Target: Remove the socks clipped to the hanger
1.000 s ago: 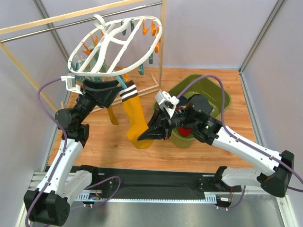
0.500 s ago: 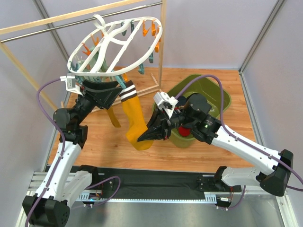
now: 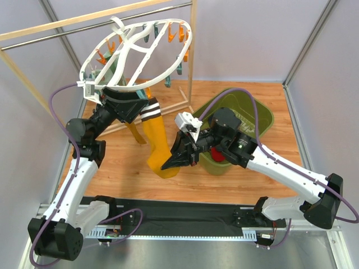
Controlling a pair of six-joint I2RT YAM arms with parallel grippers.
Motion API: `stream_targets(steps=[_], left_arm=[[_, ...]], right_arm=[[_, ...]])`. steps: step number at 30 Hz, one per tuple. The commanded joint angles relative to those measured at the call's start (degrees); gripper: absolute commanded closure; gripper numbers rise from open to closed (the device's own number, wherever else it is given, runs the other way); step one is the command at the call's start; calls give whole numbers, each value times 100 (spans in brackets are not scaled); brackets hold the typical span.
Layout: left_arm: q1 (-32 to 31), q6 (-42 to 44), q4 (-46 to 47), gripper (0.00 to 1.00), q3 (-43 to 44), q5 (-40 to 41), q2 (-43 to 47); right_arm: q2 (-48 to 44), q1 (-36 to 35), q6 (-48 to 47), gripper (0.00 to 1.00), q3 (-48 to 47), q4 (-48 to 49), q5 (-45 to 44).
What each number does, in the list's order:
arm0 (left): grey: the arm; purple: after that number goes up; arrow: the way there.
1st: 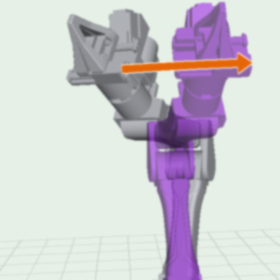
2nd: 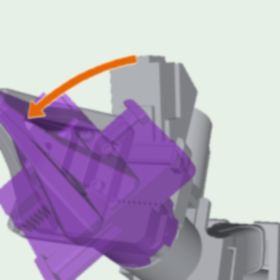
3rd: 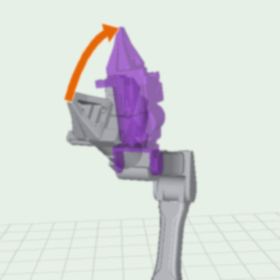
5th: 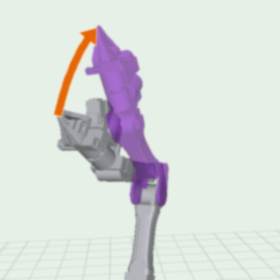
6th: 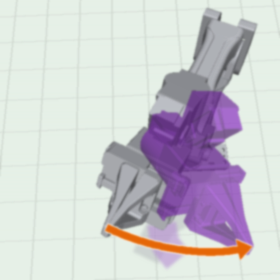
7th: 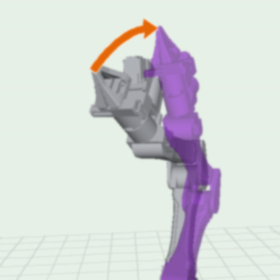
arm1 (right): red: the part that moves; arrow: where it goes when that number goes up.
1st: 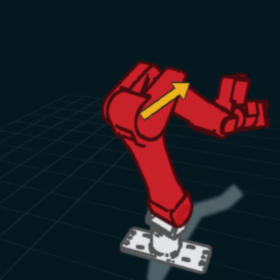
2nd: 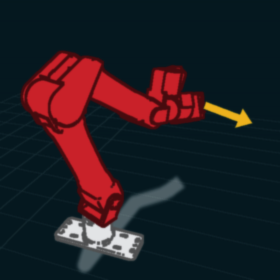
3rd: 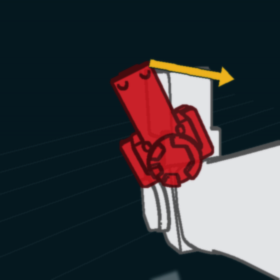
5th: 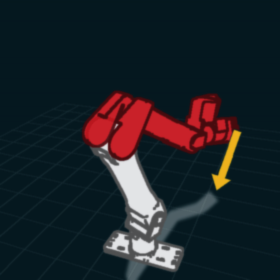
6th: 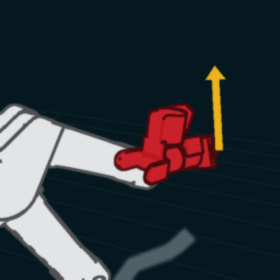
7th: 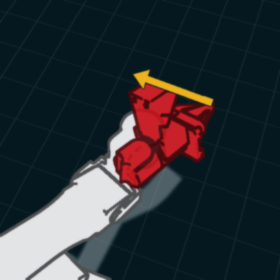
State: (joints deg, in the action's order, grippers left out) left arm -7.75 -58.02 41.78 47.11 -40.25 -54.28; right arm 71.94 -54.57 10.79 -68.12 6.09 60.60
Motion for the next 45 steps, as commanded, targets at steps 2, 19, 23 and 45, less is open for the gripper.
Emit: stream_targets(steps=[2,19,23,45], left_arm=[[54,-234,892,23,149,-325,-292],[80,-790,1879,35,228,-616,-637],[80,-895,1895,42,272,-607,-636],[80,-1810,2528,40,369,-378,-988]], right_arm=[[-31,-28,-244,100,-307,-142,277],[57,-37,-332,100,-430,-328,462],[109,-28,-323,100,-430,-345,497],[-22,-37,-393,100,-378,-494,558]])
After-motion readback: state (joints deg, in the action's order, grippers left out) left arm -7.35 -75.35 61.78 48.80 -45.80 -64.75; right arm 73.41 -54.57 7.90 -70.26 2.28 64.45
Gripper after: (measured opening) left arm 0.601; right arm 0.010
